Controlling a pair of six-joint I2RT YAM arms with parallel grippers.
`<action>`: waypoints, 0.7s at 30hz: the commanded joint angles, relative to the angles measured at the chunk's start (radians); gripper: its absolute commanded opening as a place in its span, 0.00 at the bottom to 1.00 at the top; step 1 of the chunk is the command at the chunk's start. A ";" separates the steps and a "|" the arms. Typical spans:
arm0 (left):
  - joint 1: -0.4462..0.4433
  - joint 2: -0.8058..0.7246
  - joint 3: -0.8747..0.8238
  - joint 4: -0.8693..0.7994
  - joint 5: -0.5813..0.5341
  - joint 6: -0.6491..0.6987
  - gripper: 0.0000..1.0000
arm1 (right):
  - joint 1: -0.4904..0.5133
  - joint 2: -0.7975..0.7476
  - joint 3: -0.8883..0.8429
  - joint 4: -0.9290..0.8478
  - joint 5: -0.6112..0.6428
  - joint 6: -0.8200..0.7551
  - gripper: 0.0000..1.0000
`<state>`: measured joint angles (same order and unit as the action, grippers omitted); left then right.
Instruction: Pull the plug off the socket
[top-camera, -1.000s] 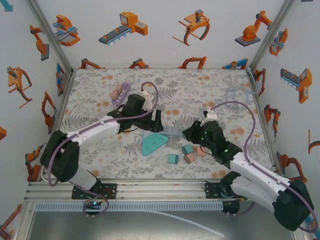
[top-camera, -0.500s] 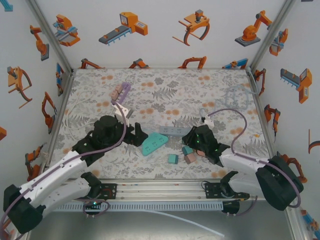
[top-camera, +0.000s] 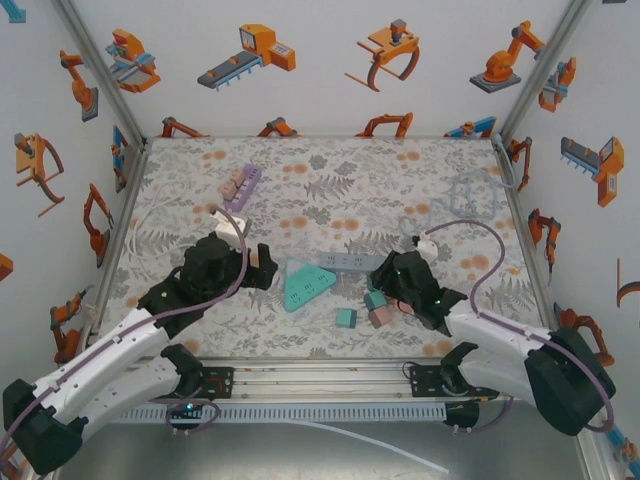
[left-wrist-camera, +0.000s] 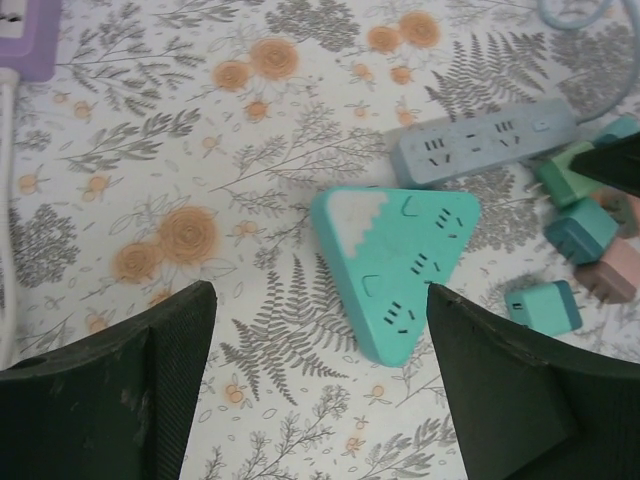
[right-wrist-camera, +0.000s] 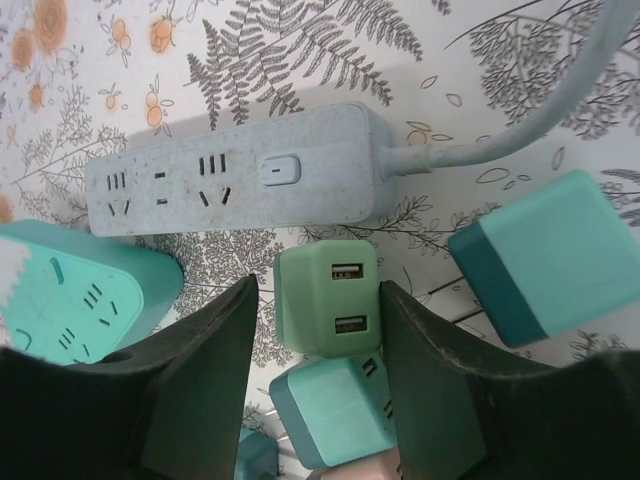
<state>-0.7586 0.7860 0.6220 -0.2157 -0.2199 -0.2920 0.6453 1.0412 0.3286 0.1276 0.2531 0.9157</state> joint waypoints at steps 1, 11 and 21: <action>0.007 0.000 0.023 -0.044 -0.091 -0.042 0.77 | -0.001 -0.075 0.032 -0.104 0.080 -0.033 0.51; 0.194 0.136 0.128 -0.032 -0.048 -0.070 0.78 | 0.061 -0.258 0.183 -0.129 -0.027 -0.406 0.50; 0.455 0.727 0.599 -0.077 0.103 0.202 0.80 | 0.223 -0.088 0.324 -0.039 -0.114 -0.660 0.73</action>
<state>-0.3336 1.4006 1.1282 -0.2577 -0.1802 -0.2146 0.8604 0.9329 0.6357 0.0467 0.1669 0.3592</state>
